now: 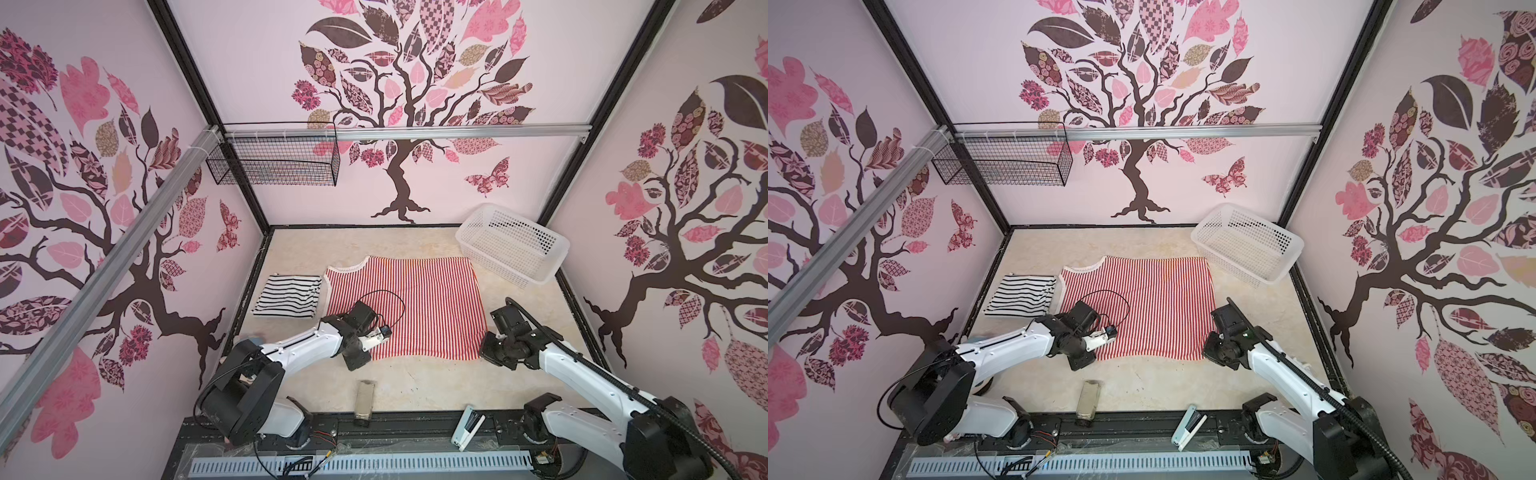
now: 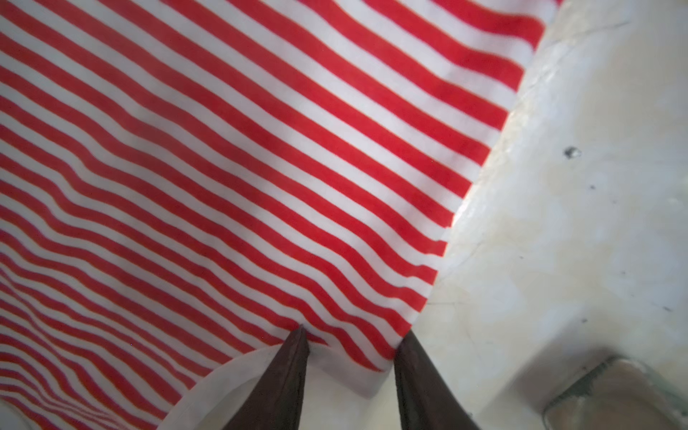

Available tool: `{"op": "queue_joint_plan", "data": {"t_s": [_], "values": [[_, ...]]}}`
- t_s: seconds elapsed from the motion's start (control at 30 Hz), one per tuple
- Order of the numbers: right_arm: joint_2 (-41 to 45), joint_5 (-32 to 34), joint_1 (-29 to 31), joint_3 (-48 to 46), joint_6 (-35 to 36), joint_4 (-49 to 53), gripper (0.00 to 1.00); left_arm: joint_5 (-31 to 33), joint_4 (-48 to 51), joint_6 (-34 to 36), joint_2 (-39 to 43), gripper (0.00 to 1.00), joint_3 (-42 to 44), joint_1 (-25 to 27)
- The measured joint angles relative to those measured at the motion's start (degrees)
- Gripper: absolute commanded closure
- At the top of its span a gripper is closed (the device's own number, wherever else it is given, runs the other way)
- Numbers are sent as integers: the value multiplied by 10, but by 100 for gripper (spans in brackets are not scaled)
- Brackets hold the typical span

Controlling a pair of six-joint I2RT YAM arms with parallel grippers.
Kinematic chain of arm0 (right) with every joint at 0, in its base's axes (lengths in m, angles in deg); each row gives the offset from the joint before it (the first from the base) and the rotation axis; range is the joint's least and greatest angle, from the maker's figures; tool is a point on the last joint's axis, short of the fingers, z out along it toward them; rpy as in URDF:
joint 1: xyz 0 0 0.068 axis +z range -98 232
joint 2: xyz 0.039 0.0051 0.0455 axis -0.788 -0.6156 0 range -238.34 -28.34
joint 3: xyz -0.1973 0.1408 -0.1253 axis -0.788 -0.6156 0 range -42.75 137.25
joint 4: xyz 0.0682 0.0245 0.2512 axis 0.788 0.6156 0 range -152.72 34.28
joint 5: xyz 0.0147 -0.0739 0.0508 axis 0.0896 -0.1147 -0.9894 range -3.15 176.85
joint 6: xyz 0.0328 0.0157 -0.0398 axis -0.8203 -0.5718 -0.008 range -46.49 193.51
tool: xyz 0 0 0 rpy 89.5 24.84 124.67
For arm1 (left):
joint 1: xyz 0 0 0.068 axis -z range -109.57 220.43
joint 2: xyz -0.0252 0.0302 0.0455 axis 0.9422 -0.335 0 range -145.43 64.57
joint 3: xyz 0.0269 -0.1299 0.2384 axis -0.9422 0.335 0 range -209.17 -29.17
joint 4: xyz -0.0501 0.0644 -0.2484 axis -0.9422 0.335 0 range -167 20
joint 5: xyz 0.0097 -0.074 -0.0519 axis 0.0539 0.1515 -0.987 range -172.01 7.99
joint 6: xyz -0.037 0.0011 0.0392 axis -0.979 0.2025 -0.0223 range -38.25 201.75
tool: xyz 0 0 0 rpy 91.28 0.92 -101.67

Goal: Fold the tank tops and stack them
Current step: 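Lift the near hem and fold it over toward the far edge with both grippers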

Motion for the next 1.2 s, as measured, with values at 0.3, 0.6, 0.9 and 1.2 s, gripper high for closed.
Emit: {"op": "queue_joint_plan", "data": {"t_s": [0.3,0.6,0.9,1.2], "values": [[5,0,0,0,0,8,100,-3,-8,0,0,100,-3,0],[43,2,3,20,-1,35,100,-41,29,7,11,100,-4,0],[91,11,3,54,-4,97,100,-113,136,35,77,100,-27,0],[36,17,3,111,5,100,100,-94,136,39,78,100,-74,-34]]}}
